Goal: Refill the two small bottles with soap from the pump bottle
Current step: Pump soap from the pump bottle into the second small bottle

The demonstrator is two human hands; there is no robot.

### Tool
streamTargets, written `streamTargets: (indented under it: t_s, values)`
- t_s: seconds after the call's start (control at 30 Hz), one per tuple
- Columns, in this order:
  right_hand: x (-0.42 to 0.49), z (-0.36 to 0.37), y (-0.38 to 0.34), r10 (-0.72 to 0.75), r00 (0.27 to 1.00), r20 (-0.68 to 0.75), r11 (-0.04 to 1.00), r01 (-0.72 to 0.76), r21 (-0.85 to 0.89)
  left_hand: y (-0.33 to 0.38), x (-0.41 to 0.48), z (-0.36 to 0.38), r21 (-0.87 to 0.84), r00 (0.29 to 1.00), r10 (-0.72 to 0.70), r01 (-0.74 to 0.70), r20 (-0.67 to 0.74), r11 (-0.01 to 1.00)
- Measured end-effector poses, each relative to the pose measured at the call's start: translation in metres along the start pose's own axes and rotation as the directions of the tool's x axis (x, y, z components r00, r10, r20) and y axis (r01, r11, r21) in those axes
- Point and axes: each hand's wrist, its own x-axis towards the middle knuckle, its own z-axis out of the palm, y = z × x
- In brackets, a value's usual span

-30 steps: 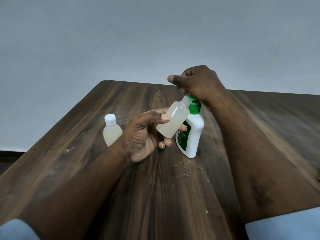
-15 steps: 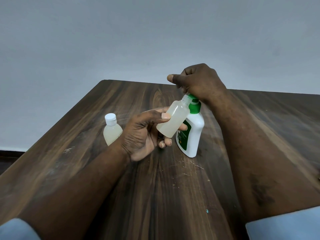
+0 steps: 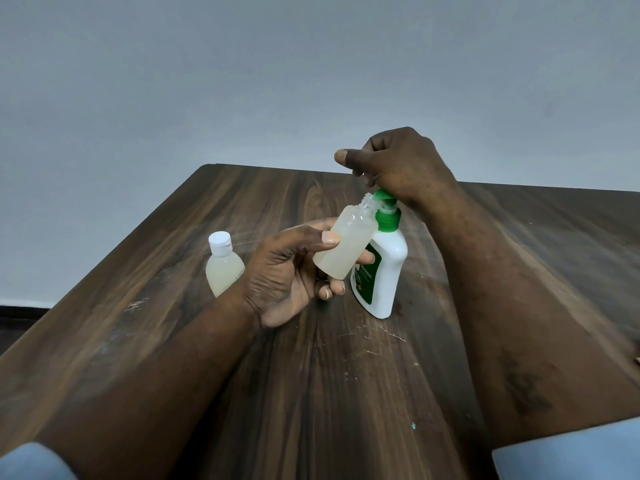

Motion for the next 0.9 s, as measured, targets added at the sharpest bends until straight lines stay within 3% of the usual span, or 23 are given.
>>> streamTargets:
  t_s: [0.9]
  values:
    - [-0.0013,0.0049,0.0026,0.013,0.999,0.03,1.0,-0.013,-0.013,-0.0012,-0.0005,-0.0015,0.003,1.0,-0.005,0.005,-0.024,1.0]
